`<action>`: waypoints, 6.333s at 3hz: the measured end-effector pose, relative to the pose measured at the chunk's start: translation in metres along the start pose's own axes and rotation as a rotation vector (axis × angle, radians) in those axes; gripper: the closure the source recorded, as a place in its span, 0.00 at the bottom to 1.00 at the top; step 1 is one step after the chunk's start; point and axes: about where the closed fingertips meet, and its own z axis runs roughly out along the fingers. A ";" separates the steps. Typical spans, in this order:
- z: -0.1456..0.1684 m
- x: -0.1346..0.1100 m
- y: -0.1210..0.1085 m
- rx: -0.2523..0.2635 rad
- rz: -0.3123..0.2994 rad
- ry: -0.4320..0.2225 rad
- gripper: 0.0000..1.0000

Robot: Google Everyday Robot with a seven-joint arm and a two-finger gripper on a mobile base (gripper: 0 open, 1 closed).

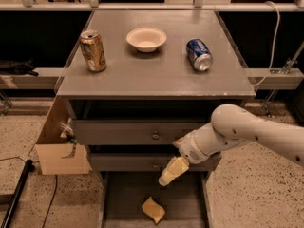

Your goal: Pick sponge from bottom drawer and place on counter

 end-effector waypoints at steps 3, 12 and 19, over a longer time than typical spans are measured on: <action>0.015 0.000 0.004 -0.078 0.062 -0.086 0.00; 0.140 0.163 0.088 0.133 0.446 -0.153 0.00; 0.216 0.198 0.003 0.352 0.515 -0.125 0.00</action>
Offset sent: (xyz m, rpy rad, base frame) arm 0.0264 0.0176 0.0162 0.0678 -0.0288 -0.0269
